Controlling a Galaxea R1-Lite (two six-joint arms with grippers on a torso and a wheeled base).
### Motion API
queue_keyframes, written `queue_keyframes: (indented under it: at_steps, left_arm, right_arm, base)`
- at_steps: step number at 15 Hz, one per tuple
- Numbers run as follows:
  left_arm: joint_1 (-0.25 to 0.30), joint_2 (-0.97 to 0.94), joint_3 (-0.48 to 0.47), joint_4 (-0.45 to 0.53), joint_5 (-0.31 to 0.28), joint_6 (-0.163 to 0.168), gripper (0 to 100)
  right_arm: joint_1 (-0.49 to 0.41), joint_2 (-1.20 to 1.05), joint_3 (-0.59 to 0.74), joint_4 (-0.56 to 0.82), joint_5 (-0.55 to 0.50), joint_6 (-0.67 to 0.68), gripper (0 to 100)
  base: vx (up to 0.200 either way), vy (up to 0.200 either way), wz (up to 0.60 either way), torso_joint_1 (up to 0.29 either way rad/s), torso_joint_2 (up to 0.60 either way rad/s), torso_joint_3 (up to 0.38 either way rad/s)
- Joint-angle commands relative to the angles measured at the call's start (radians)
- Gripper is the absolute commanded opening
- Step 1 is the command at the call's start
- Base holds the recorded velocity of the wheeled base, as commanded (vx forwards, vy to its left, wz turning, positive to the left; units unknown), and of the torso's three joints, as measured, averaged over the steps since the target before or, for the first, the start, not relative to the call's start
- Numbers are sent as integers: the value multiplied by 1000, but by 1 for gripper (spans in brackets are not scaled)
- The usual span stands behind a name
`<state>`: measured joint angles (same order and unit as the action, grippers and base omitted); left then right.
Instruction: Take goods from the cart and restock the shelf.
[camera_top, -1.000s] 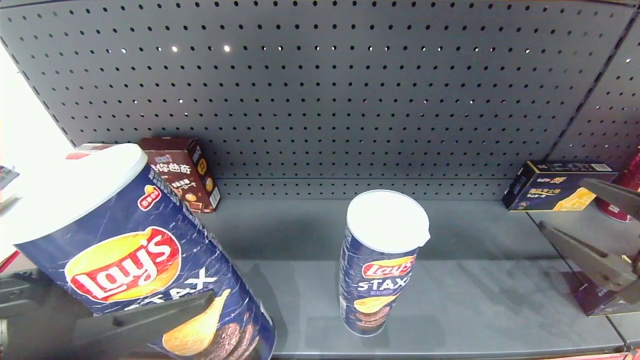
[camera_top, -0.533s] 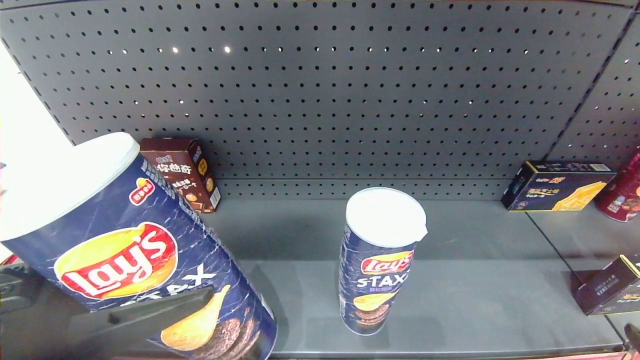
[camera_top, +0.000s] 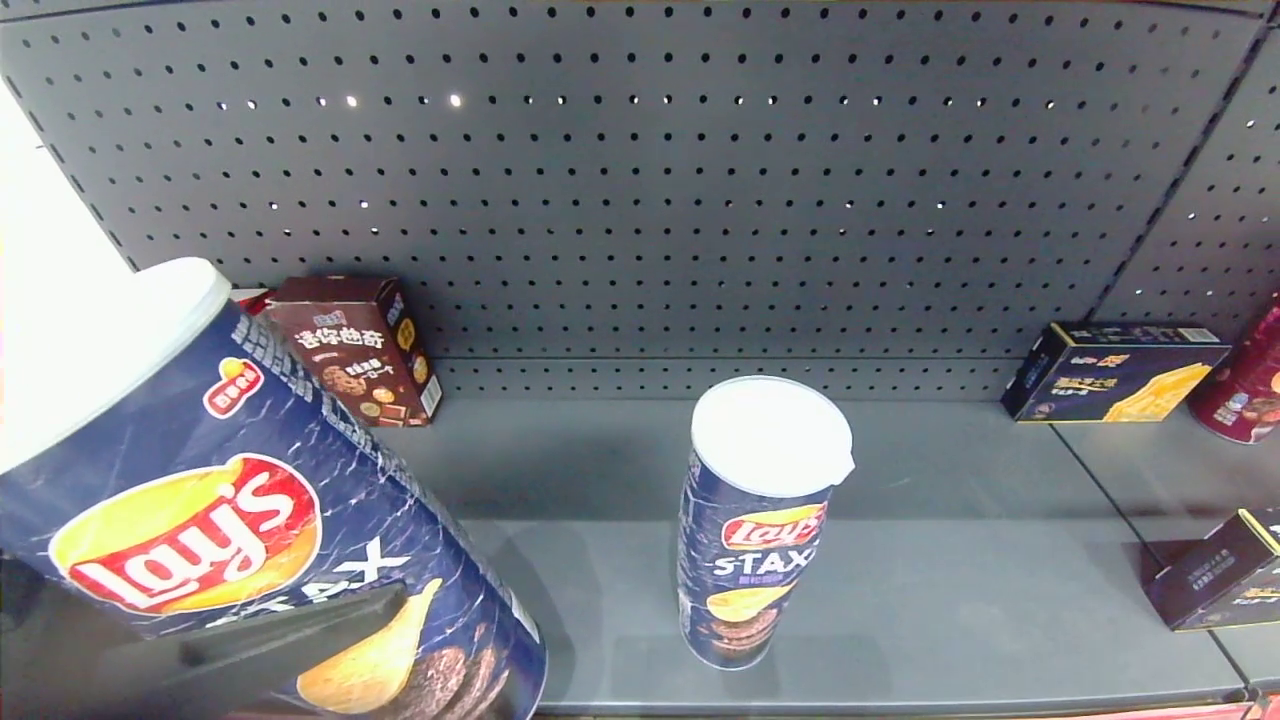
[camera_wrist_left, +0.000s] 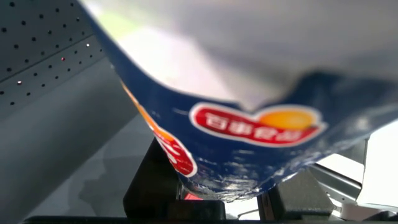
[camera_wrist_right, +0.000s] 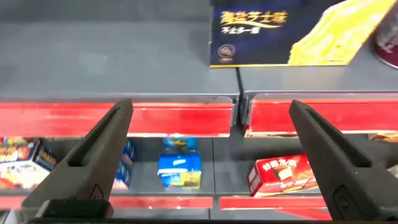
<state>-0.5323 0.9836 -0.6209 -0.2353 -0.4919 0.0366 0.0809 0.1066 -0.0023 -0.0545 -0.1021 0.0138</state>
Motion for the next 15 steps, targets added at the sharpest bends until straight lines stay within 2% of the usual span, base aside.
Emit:
queue_keyframes:
  at_steps: [1, 3, 4, 5, 6, 10, 15]
  left_arm:
    - [0, -13, 1, 1, 1, -1, 0]
    - [0, -13, -3, -1, 0, -3, 0]
    - [3, -13, -14, -2, -11, -1, 0]
    - [6, -11, -17, -2, -16, -3, 0]
    - [6, -11, -17, -2, -16, -3, 0]
    - [3, -10, -36, 11, -14, -6, 0]
    - [0, -2, -142, 183, -14, 5, 0]
  right_arm:
    - [0, -15, 2, -1, -13, -8, 100]
    - [2, -13, 1, -2, 30, -75, 100]
    - [-1, -13, 2, -2, 59, -58, 100]
    - [-1, -11, 2, 16, 12, 54, 100]
    - [-4, -11, 2, 48, -24, 49, 100]
    - [-3, -11, 2, 44, -21, 44, 100]
    - [-3, -11, 2, 44, -21, 44, 100]
  base:
    - [0, 0, 0, 0, 0, 0]
    - [0, 0, 0, 0, 0, 0]
    - [0, 0, 0, 0, 0, 0]
    - [0, 0, 0, 0, 0, 0]
    - [0, 0, 0, 0, 0, 0]
    - [0, 0, 0, 0, 0, 0]
    - [0, 0, 0, 0, 0, 0]
